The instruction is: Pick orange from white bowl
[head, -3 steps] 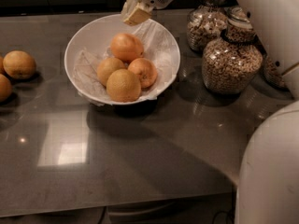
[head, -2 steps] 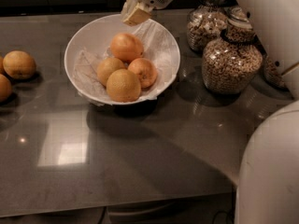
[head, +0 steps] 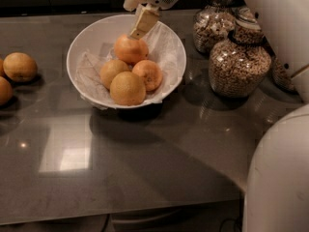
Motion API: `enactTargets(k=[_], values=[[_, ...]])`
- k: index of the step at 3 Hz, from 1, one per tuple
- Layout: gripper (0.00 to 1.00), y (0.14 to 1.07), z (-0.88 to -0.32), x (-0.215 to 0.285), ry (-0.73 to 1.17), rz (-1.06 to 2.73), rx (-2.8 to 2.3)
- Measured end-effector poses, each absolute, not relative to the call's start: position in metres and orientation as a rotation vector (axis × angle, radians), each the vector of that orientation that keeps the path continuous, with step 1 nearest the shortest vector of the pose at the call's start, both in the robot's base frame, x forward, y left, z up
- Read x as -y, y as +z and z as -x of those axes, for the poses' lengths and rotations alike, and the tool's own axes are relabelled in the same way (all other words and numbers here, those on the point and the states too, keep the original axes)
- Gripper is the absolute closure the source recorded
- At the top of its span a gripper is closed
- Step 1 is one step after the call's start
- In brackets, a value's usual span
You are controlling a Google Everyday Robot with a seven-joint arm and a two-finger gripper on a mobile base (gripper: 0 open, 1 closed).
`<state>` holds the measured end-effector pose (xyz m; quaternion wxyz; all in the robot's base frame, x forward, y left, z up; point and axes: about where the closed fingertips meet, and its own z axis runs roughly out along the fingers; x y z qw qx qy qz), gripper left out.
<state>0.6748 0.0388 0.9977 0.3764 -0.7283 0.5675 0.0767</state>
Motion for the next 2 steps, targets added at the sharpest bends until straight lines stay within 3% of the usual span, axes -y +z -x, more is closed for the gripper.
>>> enactTargets(k=[1, 2], values=[[0.15, 0.996, -0.6741, -0.0393, 0.202, 1.863, -1.456], [0.38, 0.9901, -0.6742, -0.0394, 0.215, 1.863, -1.468]])
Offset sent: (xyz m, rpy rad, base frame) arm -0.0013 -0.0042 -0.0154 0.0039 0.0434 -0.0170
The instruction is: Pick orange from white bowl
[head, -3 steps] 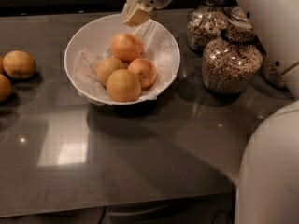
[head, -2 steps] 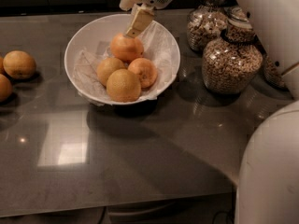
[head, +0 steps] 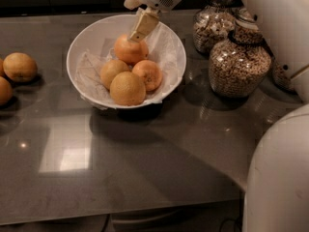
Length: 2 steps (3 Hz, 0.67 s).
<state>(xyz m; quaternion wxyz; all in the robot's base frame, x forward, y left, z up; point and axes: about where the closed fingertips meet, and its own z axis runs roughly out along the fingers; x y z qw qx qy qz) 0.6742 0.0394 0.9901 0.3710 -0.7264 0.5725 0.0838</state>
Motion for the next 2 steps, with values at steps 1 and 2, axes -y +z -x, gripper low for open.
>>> enactTargets(k=[1, 2], values=[[0.56, 0.9852, -0.6752, -0.0392, 0.222, 1.865, -1.478], [0.43, 0.9775, -0.6757, -0.0374, 0.232, 1.884, -1.498]])
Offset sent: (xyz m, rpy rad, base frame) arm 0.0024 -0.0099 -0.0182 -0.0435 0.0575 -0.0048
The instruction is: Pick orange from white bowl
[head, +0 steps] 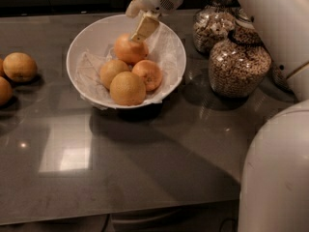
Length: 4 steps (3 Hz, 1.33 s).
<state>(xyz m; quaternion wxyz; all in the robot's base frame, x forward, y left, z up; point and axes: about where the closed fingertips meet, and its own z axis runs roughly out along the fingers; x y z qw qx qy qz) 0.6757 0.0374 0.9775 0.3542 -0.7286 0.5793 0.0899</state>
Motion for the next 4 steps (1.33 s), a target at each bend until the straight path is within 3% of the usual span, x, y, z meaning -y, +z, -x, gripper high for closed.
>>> enactTargets(k=[1, 2, 4], values=[[0.34, 0.971, -0.674, -0.037, 0.25, 1.908, -1.511], [0.43, 0.961, -0.674, -0.039, 0.277, 1.924, -1.527], [0.44, 0.939, -0.673, -0.044, 0.345, 1.954, -1.553]])
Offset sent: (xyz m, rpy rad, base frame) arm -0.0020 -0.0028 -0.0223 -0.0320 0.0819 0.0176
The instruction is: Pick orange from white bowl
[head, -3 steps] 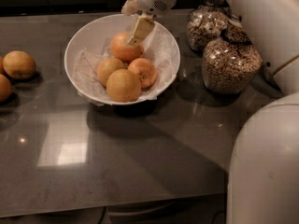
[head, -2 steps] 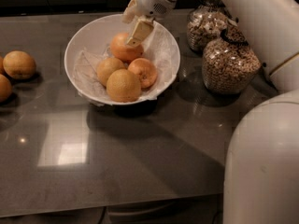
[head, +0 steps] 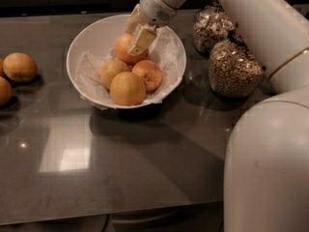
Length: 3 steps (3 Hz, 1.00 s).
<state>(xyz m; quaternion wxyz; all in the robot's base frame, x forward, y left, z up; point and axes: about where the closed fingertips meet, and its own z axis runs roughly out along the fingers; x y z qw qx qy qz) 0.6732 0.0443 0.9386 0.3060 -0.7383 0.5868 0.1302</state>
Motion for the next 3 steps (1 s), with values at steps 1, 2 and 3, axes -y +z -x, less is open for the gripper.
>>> enactTargets(k=[1, 2, 3], values=[[0.42, 0.926, -0.673, -0.045, 0.381, 1.963, -1.573], [0.42, 0.916, -0.673, -0.048, 0.414, 1.97, -1.585], [0.47, 0.902, -0.677, -0.048, 0.441, 1.973, -1.604]])
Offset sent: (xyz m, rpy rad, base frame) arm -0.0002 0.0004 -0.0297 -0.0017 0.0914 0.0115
